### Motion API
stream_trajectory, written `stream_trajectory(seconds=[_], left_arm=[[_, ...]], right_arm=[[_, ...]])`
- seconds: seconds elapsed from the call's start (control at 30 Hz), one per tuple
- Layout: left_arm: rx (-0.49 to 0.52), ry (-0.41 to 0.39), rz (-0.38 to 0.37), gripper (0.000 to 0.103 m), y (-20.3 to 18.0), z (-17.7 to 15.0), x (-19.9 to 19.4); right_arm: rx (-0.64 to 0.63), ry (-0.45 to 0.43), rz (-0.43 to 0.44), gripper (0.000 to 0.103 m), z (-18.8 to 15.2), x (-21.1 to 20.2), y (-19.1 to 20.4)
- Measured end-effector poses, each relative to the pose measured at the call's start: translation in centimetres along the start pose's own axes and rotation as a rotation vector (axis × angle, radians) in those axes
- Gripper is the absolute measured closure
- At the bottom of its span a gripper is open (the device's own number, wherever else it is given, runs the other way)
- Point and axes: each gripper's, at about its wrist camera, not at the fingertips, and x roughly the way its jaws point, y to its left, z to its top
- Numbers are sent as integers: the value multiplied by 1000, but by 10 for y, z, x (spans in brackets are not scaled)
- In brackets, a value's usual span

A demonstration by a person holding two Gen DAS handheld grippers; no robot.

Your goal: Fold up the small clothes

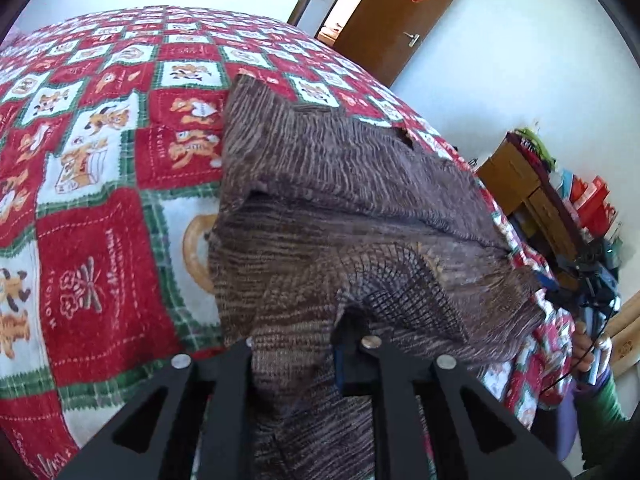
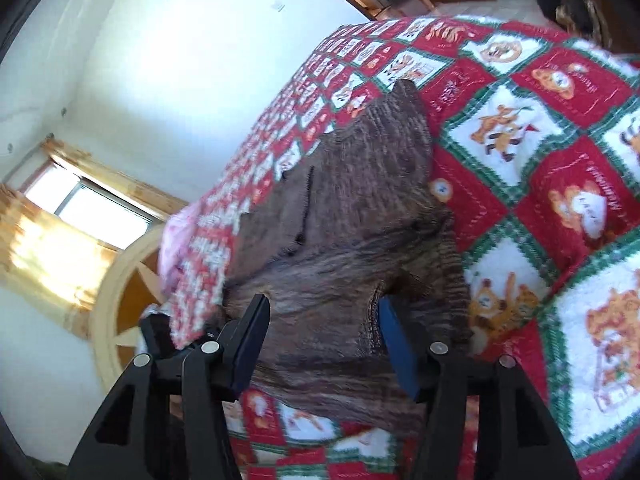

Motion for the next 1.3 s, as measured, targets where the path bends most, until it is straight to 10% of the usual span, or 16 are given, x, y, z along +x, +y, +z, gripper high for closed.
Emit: stream_trajectory(seconds=[0.27,0.43,0.63,0.97,1.17,1.3], left_arm=[[-63,-50,-211,69,1,17,-12],[-153,-162,-217,69,14,19,-22],[-108,-124,-130,74,14,13,-13],[-43,-75,-78,65,-2,16,1],[-30,-94,-66,65,4,20,-17],[47,-75,-53,58,1,19,-27]], right_arm=[[123,-71,46,45,20,-13,-22],[247,-144,203,45,22,-38,-44],[-161,-18,-294,45,13,-33,-4],[-162,246,-33,45,-5,34,16],[22,-44,104,45,34,11,-2],[-5,-87,39,45,28,-11,-3]])
